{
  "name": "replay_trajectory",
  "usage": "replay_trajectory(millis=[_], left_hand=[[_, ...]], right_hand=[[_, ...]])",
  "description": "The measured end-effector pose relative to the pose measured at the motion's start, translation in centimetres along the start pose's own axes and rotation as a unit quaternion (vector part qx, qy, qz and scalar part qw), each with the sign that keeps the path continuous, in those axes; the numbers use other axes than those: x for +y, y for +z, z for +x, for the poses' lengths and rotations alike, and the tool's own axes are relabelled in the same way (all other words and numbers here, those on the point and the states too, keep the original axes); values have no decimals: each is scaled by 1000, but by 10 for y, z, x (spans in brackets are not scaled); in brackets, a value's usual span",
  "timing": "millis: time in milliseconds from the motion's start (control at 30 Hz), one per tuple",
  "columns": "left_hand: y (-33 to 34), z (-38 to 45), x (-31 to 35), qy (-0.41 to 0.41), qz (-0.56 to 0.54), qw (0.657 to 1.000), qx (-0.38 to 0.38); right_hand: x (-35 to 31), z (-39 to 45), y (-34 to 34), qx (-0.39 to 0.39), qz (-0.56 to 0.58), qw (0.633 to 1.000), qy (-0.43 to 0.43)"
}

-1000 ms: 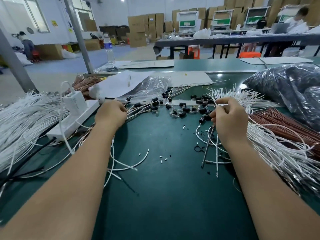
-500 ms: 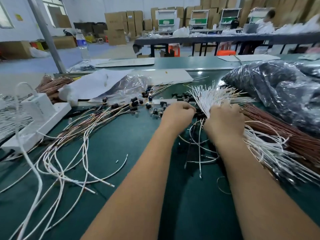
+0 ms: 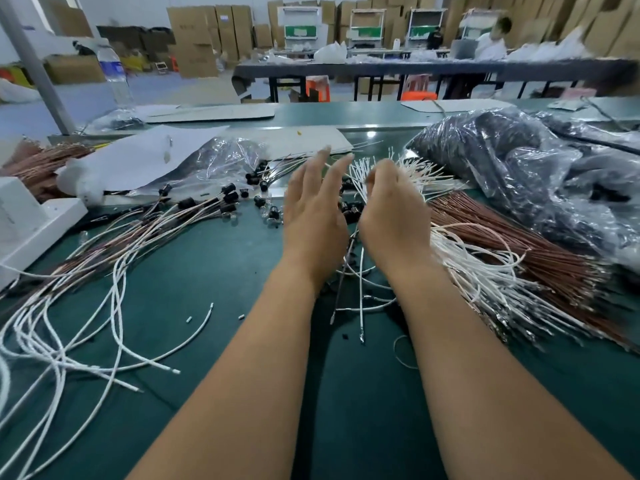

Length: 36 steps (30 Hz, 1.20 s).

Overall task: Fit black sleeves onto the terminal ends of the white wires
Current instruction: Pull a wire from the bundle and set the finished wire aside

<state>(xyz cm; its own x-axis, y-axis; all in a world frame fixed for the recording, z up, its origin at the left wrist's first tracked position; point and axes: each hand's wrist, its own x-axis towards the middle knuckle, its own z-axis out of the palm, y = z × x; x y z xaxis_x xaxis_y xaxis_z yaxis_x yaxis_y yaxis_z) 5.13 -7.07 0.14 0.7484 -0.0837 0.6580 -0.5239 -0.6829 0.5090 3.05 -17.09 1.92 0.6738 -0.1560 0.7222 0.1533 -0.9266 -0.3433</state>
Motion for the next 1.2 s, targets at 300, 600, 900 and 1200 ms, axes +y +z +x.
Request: replay_trajectory(millis=[300, 600, 900, 1200], left_hand=[[-23, 6, -21, -14, 109, 994, 6], [-26, 4, -17, 37, 61, 997, -44], [-26, 4, -30, -66, 4, 998, -7], [-28, 2, -31, -154, -138, 977, 45]], right_hand=[[10, 7, -10, 160, 13, 977, 140], [-11, -1, 9, -75, -119, 983, -117], [0, -2, 12, -91, -19, 995, -37], [2, -6, 13, -61, -43, 996, 38]])
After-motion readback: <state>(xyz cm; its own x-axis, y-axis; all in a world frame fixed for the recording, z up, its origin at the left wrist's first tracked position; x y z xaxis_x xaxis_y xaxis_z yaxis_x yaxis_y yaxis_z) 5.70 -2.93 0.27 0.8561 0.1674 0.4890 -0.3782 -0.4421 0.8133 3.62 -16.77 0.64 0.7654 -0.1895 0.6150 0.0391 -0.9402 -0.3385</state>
